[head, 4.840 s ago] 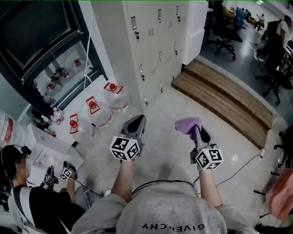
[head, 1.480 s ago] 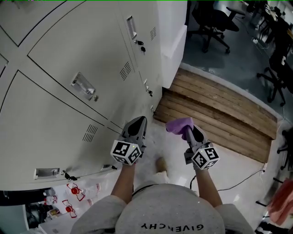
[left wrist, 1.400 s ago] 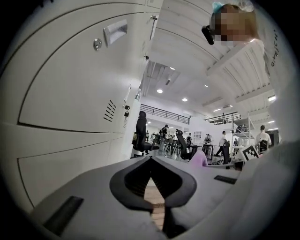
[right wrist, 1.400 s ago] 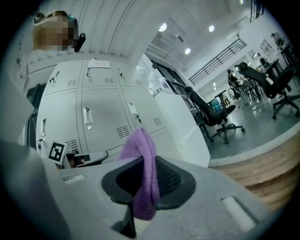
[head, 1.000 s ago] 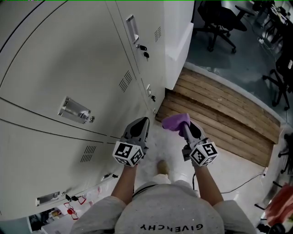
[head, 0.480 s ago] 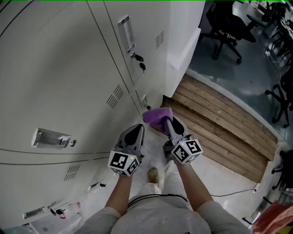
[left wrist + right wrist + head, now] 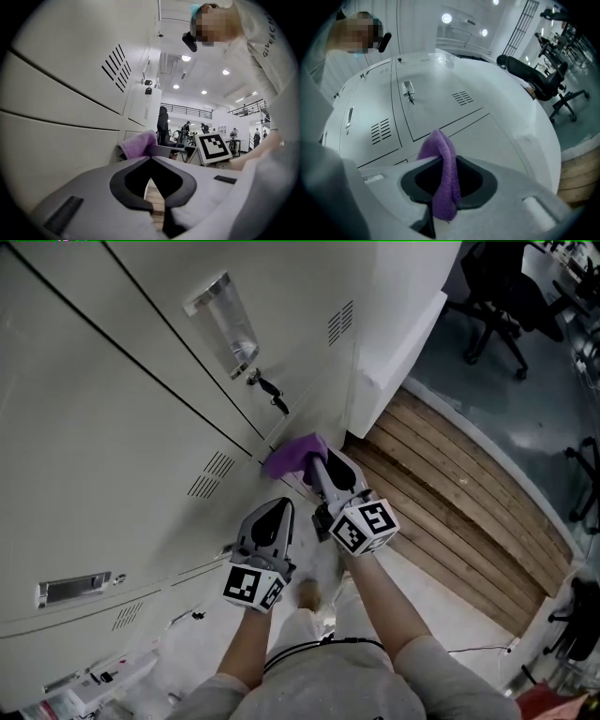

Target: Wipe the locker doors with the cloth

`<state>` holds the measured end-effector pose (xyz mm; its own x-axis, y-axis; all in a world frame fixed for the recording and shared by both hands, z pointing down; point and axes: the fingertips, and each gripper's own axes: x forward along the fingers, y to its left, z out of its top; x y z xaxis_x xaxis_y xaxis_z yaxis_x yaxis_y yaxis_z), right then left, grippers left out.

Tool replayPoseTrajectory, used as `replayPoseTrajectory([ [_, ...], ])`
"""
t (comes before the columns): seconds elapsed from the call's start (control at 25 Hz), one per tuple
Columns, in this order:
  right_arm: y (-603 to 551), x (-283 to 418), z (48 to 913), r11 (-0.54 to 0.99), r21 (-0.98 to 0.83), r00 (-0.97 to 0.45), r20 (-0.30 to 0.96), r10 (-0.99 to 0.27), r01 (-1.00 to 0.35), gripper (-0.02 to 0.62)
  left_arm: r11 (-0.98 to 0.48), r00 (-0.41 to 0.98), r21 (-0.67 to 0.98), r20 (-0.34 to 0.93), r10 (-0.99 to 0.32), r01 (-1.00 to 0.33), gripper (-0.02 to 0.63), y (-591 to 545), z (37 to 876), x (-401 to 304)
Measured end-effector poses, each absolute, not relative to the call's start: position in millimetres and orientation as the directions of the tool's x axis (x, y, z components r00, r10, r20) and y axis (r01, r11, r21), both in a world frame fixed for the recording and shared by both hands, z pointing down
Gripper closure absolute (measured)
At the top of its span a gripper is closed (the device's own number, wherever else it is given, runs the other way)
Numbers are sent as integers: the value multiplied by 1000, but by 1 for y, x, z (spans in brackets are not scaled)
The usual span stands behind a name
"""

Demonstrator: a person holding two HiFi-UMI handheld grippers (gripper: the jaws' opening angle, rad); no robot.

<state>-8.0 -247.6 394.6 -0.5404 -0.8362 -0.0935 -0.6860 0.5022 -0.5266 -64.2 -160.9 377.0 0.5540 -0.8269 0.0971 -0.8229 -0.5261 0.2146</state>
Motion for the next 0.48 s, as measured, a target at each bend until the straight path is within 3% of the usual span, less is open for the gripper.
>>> replayPoseTrajectory([
  [0.48,-298,-18,374,573,-507,-597,-136,-791,-644,529,-401,434,203,157,-887,-893,607,-192,379,-67],
])
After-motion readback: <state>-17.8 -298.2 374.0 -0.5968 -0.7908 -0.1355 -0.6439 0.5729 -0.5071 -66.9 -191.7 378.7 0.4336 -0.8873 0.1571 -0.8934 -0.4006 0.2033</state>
